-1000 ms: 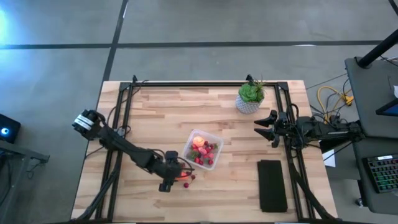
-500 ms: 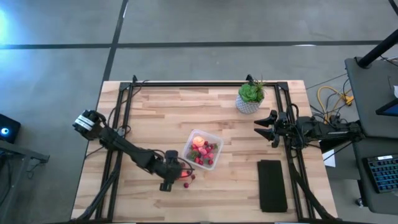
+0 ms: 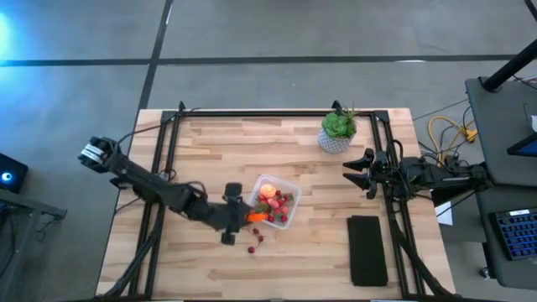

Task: Pick and placing Produce into tupperware
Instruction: Put the orange carrot into the transparent container, then put the red cherry into the transparent container

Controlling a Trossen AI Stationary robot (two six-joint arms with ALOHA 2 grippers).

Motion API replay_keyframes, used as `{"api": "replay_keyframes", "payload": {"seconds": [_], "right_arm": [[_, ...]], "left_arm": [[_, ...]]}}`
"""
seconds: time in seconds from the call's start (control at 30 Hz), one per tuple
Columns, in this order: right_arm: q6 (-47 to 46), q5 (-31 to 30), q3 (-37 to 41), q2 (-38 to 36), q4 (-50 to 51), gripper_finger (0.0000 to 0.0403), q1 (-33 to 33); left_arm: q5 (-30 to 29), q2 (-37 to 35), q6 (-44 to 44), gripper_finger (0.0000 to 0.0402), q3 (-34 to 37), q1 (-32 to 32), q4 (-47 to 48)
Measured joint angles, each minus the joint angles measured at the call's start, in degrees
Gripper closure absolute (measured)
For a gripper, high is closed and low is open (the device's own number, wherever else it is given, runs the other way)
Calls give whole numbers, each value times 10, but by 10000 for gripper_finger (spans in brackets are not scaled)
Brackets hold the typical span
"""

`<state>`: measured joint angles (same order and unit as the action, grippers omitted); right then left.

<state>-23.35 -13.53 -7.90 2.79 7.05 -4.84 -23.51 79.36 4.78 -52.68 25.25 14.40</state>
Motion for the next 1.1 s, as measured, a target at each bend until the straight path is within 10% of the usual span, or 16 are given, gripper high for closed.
{"api": "replay_keyframes", "payload": {"seconds": [0.4, 0.67, 1.1], "right_arm": [[0, 0, 0, 0, 0, 181, 0], [0, 0, 0, 0, 0, 181, 0], [0, 0, 0, 0, 0, 181, 0]], "left_arm": [[100, 90, -35, 205, -58, -152, 23], [132, 35, 143, 205, -94, -112, 238], [122, 97, 195, 204, -23, 13, 177]]}}
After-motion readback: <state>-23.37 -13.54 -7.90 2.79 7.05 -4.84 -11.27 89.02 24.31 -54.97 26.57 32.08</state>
